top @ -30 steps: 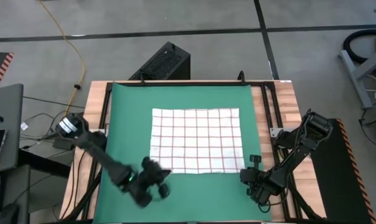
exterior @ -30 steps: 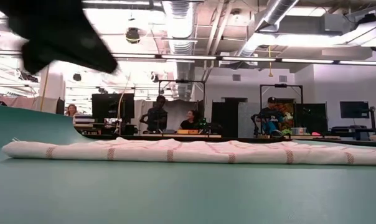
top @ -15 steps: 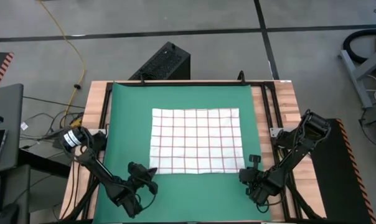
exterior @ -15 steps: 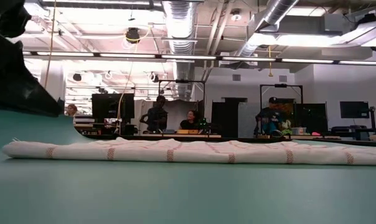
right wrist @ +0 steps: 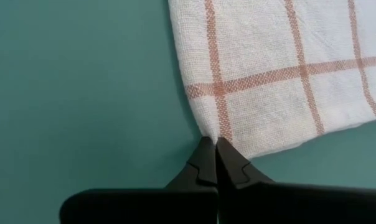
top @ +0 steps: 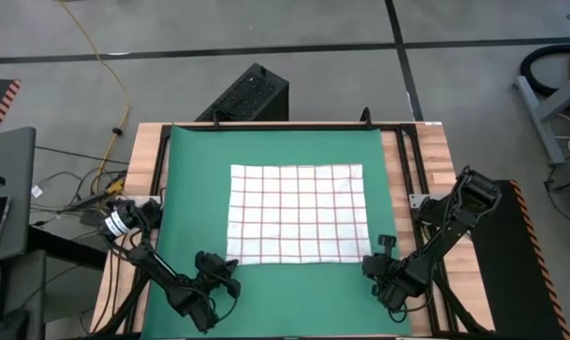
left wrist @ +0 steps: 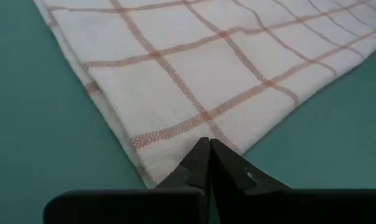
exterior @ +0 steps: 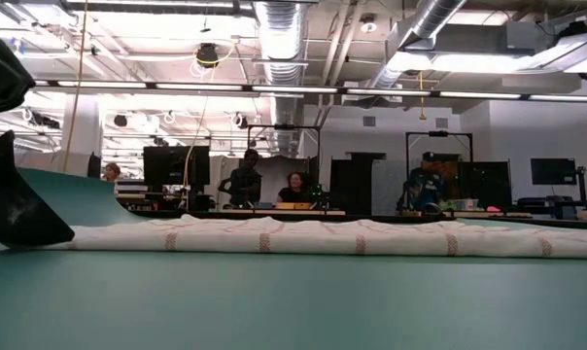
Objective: Roll towel
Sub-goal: Roll the white towel
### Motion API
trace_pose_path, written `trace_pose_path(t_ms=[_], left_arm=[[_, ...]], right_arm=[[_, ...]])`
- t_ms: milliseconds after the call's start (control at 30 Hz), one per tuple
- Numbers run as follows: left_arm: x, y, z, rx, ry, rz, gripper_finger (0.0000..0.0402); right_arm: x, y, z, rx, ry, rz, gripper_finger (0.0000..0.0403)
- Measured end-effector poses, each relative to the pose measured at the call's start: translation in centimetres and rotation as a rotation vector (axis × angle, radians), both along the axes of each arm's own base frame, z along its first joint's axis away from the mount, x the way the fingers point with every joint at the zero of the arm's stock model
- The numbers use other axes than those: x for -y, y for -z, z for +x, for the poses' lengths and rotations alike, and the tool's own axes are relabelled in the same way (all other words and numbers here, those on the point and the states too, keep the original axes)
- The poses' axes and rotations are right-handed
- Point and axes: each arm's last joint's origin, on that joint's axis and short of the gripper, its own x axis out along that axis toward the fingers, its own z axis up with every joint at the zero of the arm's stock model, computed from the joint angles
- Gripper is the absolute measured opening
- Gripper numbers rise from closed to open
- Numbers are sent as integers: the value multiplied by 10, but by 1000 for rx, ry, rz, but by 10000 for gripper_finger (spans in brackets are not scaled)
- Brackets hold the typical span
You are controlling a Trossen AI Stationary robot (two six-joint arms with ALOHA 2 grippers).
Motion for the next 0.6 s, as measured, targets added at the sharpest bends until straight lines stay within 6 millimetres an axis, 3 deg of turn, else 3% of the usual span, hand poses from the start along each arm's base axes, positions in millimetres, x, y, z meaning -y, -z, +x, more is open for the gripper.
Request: trace_pose_path(t_ms=[267, 600], left_arm=[[1, 0, 0, 8, -1, -3, 0], [1, 0, 1, 31, -1, 5, 0]], right_arm=[[-4, -32, 13, -108, -114, -103, 1], [3, -86, 72, -28, -341, -202, 1]])
